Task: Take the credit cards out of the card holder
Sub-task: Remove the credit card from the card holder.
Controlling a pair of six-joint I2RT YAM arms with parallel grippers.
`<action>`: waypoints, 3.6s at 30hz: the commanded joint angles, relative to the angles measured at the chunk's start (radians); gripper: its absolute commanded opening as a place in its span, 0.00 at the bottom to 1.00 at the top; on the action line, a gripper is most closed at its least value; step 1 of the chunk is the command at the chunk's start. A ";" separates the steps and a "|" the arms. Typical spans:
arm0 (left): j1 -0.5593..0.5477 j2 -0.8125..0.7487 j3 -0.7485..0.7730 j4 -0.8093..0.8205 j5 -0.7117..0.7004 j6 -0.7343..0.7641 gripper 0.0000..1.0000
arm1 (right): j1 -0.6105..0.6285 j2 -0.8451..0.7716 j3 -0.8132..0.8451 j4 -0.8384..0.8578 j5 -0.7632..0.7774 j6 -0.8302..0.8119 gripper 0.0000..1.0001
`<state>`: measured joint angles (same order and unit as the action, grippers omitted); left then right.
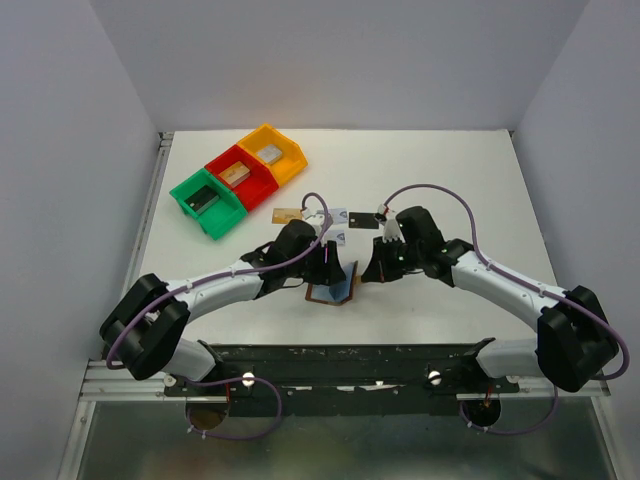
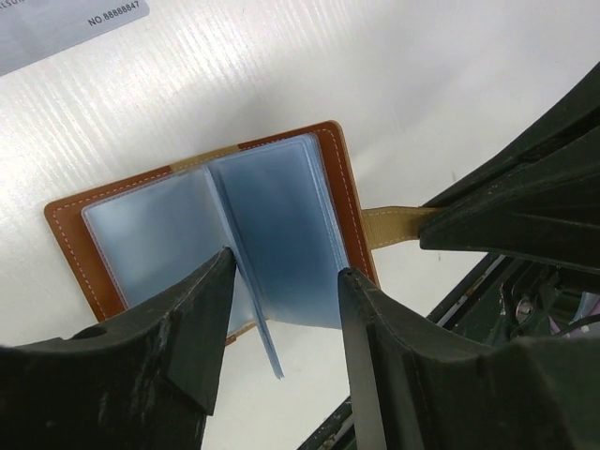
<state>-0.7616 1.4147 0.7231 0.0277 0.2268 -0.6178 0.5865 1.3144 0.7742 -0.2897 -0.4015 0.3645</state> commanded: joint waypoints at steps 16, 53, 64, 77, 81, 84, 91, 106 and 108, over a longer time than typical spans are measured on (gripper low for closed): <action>-0.007 0.018 0.007 -0.137 -0.188 -0.005 0.33 | -0.014 0.009 -0.026 -0.057 0.075 -0.001 0.00; -0.008 -0.137 -0.064 0.047 -0.129 -0.025 0.32 | -0.020 0.098 -0.026 0.274 -0.165 0.198 0.19; -0.007 0.004 -0.054 0.018 -0.158 -0.039 0.26 | -0.020 0.282 -0.047 0.434 -0.243 0.267 0.28; -0.007 0.078 -0.097 0.054 -0.201 -0.053 0.24 | -0.020 0.410 -0.044 0.469 -0.249 0.264 0.28; -0.007 0.087 -0.106 0.054 -0.208 -0.059 0.24 | -0.020 0.424 -0.049 0.477 -0.244 0.266 0.29; -0.007 0.084 -0.113 0.054 -0.211 -0.060 0.24 | -0.020 0.431 -0.049 0.485 -0.249 0.266 0.30; -0.007 0.078 -0.122 0.051 -0.219 -0.065 0.24 | -0.020 0.448 -0.039 0.478 -0.247 0.264 0.33; -0.007 0.012 -0.129 0.006 -0.253 -0.065 0.28 | -0.020 0.487 -0.024 0.489 -0.252 0.275 0.34; -0.007 0.024 -0.125 -0.002 -0.256 -0.065 0.28 | -0.020 0.488 -0.021 0.488 -0.252 0.275 0.36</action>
<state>-0.7616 1.4445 0.6033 0.0616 0.0093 -0.6819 0.5678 1.7699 0.7403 0.2008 -0.6628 0.6430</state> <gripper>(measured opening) 0.278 0.344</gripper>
